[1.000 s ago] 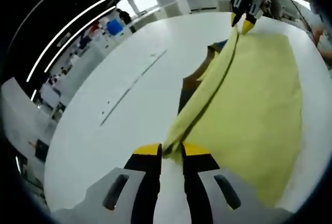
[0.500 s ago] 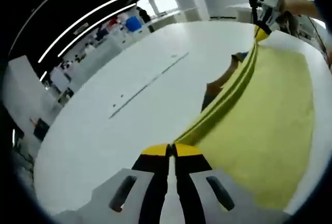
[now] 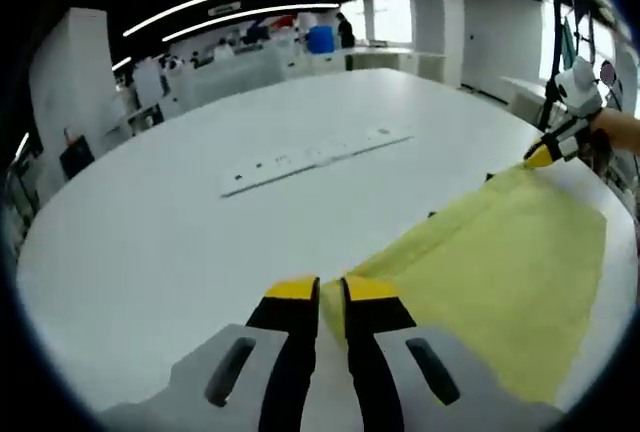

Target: Fold the garment on the visible template until the final outline fits inside the template.

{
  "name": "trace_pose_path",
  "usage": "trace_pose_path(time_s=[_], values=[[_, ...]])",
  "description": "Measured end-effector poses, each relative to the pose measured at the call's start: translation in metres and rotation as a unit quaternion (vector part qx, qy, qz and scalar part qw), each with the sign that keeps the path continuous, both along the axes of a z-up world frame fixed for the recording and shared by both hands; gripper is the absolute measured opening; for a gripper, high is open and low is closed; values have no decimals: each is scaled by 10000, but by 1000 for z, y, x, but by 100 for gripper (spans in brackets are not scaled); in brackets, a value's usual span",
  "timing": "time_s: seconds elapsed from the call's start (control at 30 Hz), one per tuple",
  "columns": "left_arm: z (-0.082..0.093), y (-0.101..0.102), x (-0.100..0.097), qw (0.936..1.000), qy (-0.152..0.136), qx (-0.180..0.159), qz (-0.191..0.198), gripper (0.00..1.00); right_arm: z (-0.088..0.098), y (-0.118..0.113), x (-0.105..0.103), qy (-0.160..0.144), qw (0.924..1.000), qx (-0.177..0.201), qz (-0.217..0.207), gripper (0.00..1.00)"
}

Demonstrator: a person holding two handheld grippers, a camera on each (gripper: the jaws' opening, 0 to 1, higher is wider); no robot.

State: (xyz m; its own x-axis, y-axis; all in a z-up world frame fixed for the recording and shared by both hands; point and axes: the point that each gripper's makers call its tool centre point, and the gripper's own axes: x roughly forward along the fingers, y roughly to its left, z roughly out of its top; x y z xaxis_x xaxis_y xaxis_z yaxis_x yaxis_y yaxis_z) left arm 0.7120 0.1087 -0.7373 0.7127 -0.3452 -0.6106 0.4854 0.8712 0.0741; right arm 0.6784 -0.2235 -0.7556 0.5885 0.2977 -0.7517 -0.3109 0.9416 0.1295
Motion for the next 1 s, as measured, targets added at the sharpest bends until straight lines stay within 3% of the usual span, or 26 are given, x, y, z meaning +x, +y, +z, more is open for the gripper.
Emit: trace_pose_path(time_s=[0.23, 0.43, 0.73, 1.0], values=[[6, 1, -17, 9996, 141, -245, -59, 37, 11, 15, -17, 78, 9988, 188, 451, 52], [13, -4, -42, 9984, 156, -389, -377, 49, 21, 25, -37, 162, 9964, 229, 795, 68], [20, -5, -77, 9954, 272, -714, -586, 57, 27, 34, -75, 276, 9938, 385, 1001, 72], [24, -3, -104, 9919, 346, -939, -783, 58, 32, 29, -108, 292, 9920, 308, 1192, 70]])
